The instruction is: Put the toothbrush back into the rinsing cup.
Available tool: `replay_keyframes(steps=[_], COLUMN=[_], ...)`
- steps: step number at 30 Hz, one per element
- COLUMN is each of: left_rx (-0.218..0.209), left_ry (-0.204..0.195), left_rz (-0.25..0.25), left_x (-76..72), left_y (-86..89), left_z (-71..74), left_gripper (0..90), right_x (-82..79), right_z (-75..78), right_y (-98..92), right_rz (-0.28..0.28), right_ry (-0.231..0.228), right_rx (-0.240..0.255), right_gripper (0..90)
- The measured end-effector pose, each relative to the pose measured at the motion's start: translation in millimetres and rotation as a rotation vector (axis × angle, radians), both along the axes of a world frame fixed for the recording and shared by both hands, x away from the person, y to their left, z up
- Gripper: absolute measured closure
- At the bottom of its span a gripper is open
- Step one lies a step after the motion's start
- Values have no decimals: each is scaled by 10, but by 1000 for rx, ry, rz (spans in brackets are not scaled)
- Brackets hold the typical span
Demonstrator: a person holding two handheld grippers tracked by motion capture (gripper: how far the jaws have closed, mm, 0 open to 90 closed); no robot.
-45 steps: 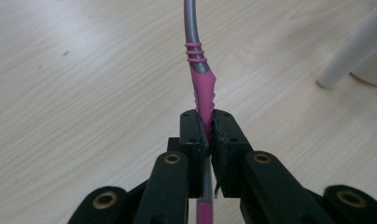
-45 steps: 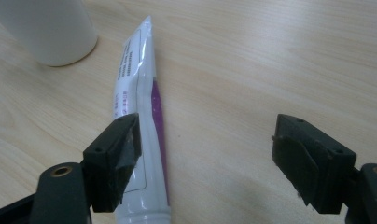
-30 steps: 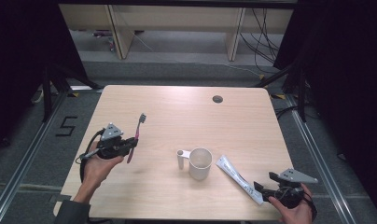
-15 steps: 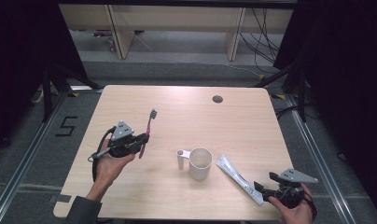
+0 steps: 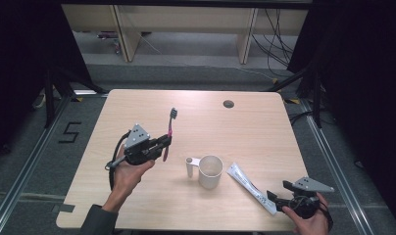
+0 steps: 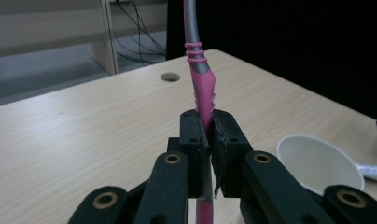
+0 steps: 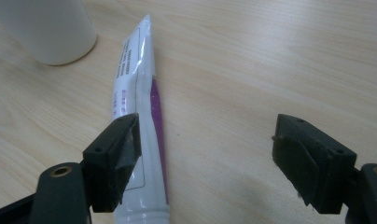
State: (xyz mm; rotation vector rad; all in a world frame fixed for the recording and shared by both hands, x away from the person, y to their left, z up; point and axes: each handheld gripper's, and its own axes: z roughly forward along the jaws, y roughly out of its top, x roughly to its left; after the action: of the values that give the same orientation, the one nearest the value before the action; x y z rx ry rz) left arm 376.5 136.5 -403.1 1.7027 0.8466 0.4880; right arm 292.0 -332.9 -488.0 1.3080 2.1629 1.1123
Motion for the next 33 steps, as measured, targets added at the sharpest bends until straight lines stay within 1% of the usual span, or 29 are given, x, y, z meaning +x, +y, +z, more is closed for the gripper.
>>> replay_keyframes(steps=[1, 2, 3, 7, 11, 17, 23, 27, 31, 33], left_rx=[-16, -16, -31, -47, -61, -71, -68, -67, -72, -74], left_ry=[-5, -5, -6, -21, -29, -26, -26, -32, -28, -28], left_rz=[0, 0, -5, -9, -29, -63, -76, -78, -87, -86], left_x=[-6, -6, -11, -10, -12, -6, -4, 0, 18, 25], left_y=[-24, -24, -54, -130, -227, -365, -452, -489, -523, -537], left_z=[7, 7, 21, 54, 75, 71, 54, 47, 27, 9], left_gripper=[829, 829, 829, 829, 828, 828, 828, 828, 828, 828], right_x=[0, 0, -1, -1, -2, -6, -7, -8, -9, -7], right_z=[0, 0, 0, 1, 1, 2, 4, 4, 5, 3], right_y=[0, 0, -1, -1, -2, -4, -7, -10, -8, -11], right_rz=[0, 0, 0, 1, -1, -3, 0, 0, -1, 1], right_ry=[0, 0, -1, -1, 0, 3, 2, 1, 5, 0], right_rx=[-2, -2, 0, 1, 2, 3, 4, 4, 6, 4], right_gripper=[248, 248, 248, 248, 248, 248, 248, 248, 248, 248])
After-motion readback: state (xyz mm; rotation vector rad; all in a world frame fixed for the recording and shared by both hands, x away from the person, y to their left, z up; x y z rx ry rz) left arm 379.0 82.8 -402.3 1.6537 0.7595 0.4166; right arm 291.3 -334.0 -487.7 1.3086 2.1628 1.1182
